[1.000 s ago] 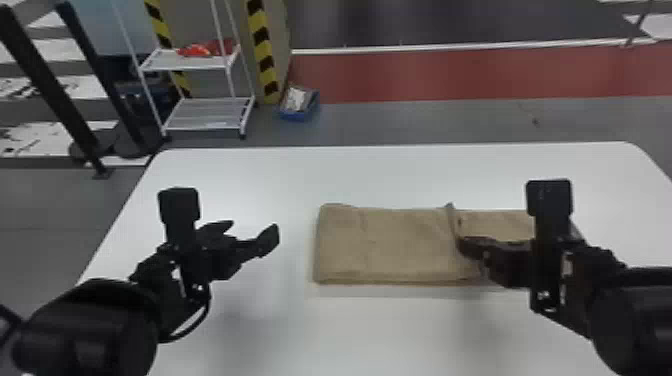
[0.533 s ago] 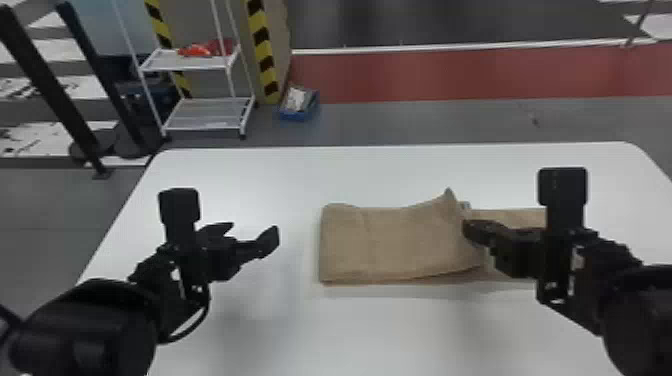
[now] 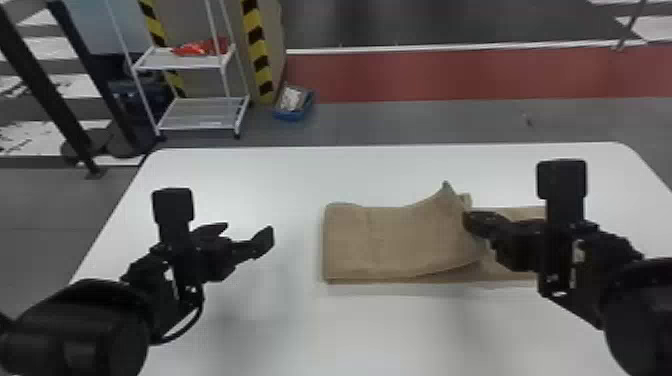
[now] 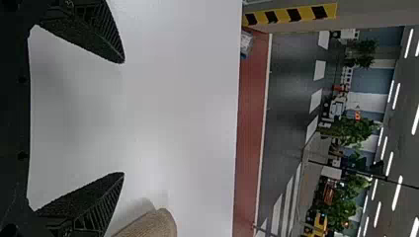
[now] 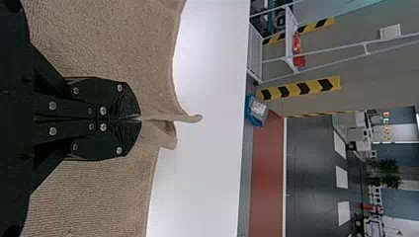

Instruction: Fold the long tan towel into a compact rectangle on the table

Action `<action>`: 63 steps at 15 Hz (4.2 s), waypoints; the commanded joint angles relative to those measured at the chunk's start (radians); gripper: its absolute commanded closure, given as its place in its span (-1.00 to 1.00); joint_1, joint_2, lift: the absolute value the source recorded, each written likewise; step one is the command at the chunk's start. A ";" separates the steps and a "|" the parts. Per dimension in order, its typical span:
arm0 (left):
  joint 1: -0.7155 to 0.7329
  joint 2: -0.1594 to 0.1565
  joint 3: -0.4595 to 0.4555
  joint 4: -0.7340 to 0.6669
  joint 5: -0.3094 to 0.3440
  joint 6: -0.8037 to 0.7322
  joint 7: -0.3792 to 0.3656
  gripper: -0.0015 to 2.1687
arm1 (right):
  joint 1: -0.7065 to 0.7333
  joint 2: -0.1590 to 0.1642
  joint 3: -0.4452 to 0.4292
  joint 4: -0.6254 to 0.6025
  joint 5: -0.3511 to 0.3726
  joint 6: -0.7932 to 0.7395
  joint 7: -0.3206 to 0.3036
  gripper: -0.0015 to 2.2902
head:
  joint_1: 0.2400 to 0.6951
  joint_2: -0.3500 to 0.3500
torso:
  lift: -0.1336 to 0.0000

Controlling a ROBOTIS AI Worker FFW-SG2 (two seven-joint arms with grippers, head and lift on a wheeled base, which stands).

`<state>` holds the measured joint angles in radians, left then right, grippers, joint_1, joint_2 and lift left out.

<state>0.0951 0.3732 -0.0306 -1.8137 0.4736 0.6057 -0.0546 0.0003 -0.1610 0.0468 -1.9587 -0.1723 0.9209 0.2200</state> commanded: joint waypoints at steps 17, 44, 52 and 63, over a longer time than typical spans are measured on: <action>-0.025 -0.016 -0.011 0.005 -0.024 -0.023 0.012 -0.93 | 0.099 -0.092 -0.239 0.035 -0.154 -0.105 -0.002 0.20 | 1.00 -0.08 | -0.91; -0.052 -0.050 -0.080 0.017 -0.095 0.001 0.013 -0.93 | 0.167 -0.163 -0.449 0.009 -0.231 -0.081 0.010 0.20 | 1.00 -0.52 | -0.91; -0.017 -0.040 -0.043 0.013 -0.090 0.004 0.012 -0.93 | 0.127 -0.163 -0.395 0.063 -0.203 -0.130 0.018 0.20 | 1.00 -0.54 | -0.91; -0.017 -0.036 -0.029 0.017 -0.086 0.004 0.001 -0.93 | 0.092 -0.169 -0.358 0.179 -0.131 -0.210 0.030 0.20 | 1.00 -0.51 | -0.91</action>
<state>0.0751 0.3361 -0.0644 -1.7962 0.3860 0.6097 -0.0524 0.1136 -0.3296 -0.3259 -1.8276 -0.3198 0.7338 0.2499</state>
